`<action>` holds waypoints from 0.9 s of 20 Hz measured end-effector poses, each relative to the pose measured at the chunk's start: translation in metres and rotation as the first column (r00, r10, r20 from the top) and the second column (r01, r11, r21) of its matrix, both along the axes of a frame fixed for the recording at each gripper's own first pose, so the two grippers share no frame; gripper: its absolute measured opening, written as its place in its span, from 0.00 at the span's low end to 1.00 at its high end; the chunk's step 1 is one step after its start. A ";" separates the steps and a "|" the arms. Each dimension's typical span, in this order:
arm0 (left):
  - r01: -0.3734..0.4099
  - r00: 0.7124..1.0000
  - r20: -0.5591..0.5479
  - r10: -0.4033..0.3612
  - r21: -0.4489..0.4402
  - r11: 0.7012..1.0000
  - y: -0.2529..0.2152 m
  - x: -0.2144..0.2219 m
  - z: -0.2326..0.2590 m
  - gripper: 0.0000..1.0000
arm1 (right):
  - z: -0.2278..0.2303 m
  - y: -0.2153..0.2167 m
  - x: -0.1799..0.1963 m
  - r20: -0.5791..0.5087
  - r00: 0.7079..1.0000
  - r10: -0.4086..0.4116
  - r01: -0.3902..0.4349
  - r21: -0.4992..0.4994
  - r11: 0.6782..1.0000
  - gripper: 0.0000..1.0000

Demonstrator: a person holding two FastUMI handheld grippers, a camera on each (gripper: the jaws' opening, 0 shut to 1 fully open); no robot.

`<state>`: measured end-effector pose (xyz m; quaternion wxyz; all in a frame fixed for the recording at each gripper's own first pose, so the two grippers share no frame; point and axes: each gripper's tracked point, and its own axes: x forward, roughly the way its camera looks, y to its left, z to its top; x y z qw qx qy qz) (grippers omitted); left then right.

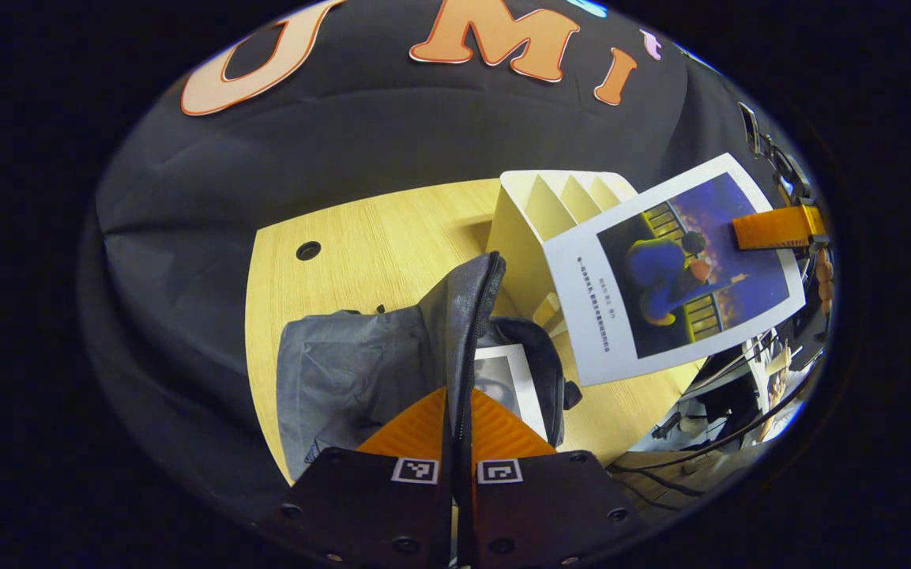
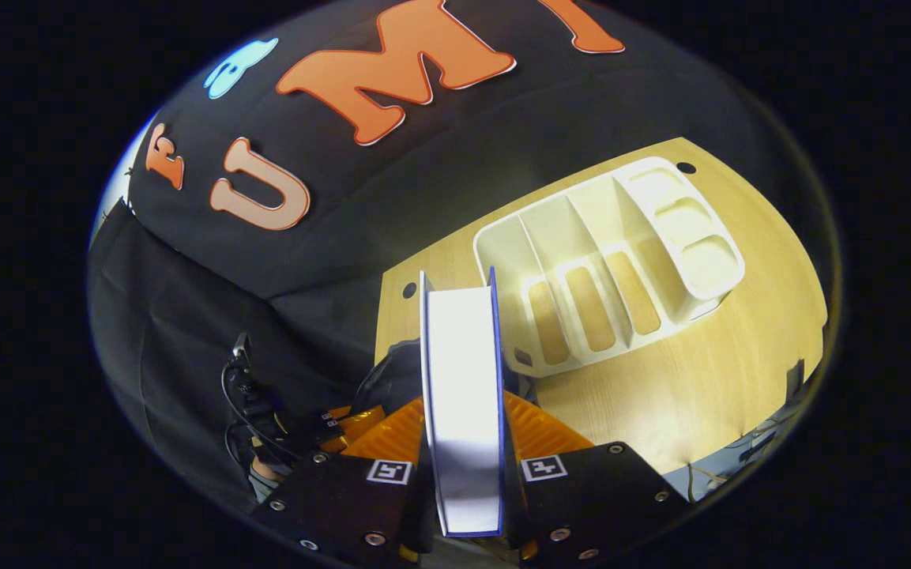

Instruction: Open the schoolbag, grab two books from the bookshelf and put them into the schoolbag.

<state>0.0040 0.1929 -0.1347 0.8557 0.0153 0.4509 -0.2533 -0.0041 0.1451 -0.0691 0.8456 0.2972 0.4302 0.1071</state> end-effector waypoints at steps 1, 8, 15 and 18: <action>0.001 1.000 0.003 -0.001 0.002 1.000 0.001 0.001 0.000 0.04 | -0.003 0.005 -0.002 -0.001 1.000 0.000 0.000 0.017 1.000 0.36; -0.006 1.000 0.004 0.006 0.000 1.000 0.004 0.001 0.009 0.04 | -0.044 0.042 -0.014 -0.016 1.000 0.010 -0.008 0.116 0.993 0.36; -0.046 0.999 -0.010 0.046 -0.054 0.997 0.011 -0.003 0.014 0.04 | -0.089 0.070 -0.005 -0.064 0.997 -0.044 0.059 0.255 0.965 0.36; -0.047 0.999 -0.003 0.047 -0.066 0.997 0.012 -0.003 0.020 0.04 | -0.103 0.085 -0.002 -0.075 0.996 -0.039 0.061 0.319 0.946 0.35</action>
